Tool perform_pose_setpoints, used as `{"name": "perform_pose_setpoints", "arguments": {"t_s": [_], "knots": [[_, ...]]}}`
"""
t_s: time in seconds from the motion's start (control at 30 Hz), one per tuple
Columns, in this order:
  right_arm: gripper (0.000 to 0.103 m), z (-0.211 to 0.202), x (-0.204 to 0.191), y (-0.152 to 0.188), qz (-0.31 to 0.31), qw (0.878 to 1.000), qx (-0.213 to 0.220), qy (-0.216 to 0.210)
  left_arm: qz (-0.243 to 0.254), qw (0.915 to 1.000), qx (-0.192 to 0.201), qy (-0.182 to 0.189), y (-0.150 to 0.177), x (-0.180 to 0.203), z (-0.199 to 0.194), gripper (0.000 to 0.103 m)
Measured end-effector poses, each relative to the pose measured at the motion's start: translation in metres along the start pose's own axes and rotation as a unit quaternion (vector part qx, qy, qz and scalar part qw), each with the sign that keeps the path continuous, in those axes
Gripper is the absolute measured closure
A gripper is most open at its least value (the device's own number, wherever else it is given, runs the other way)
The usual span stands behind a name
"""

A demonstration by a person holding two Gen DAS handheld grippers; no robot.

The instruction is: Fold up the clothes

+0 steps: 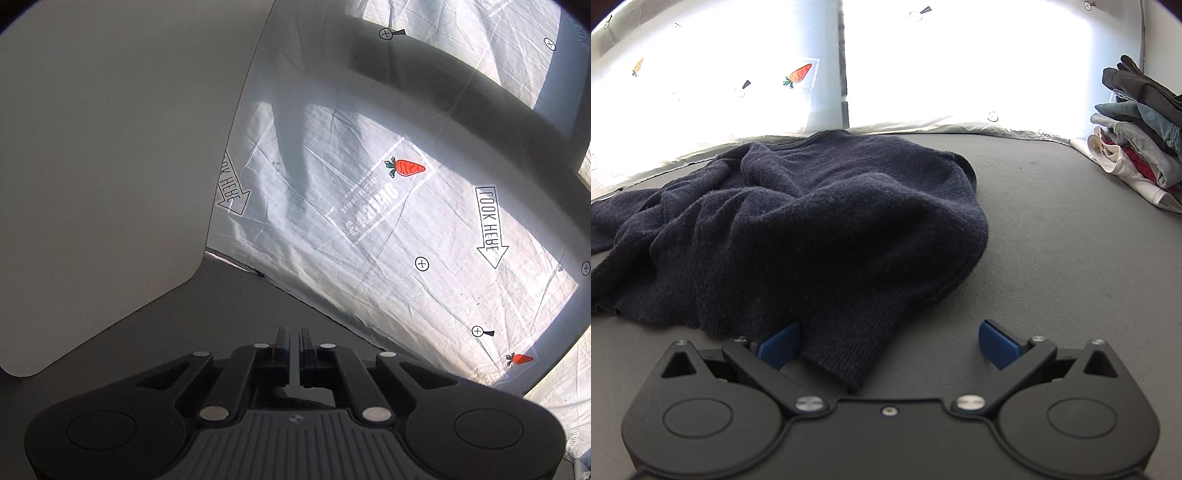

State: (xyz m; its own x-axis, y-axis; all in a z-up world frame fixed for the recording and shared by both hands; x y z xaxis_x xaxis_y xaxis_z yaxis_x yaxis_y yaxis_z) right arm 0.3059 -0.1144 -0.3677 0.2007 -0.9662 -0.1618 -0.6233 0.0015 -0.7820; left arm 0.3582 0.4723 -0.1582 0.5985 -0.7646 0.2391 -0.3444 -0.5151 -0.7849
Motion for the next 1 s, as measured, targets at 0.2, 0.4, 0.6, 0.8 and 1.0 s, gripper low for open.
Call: {"name": "perform_pose_setpoints", "arguments": {"t_s": [0.2, 0.4, 0.6, 0.8, 1.0], "knots": [[0.000, 0.000, 0.000, 0.000, 0.000, 1.000, 0.000, 0.000, 0.175, 0.9732, -0.124, 0.081, 0.130, 0.067, -0.014, 0.069], [0.000, 0.000, -0.001, -0.001, 0.000, 1.000, -0.002, 0.000, 0.340, 0.9184, -0.140, 0.146, 0.218, 0.106, -0.051, 0.055], [0.000, 0.003, 0.000, -0.012, 0.042, 0.998, -0.049, -0.001, 0.367, 0.9054, -0.129, 0.170, 0.238, 0.112, -0.075, 0.043], [0.012, -0.005, 0.003, -0.024, 0.120, 0.990, -0.037, -0.064, 0.373, 0.9093, -0.121, 0.140, 0.257, 0.123, -0.068, 0.040], [0.073, 0.004, 0.004, -0.031, 0.124, 0.987, -0.058, -0.087, 0.339, 0.9231, -0.146, 0.107, 0.261, 0.130, -0.047, 0.078]]}}
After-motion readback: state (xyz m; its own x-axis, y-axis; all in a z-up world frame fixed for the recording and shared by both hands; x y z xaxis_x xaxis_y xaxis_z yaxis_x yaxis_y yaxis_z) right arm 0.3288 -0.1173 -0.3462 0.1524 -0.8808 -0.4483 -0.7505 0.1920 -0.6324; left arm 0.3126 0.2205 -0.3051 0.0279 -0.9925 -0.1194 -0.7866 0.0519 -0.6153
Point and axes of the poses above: each gripper's, at about its wrist camera, not at the fingertips, and z roughly the way its jaws point, x to its right, y to its underside, the point moved 7 cm from there along z, roughly the way its jaws point, and after that the axes turned 13 degrees about -y, right-handed, at the moved point
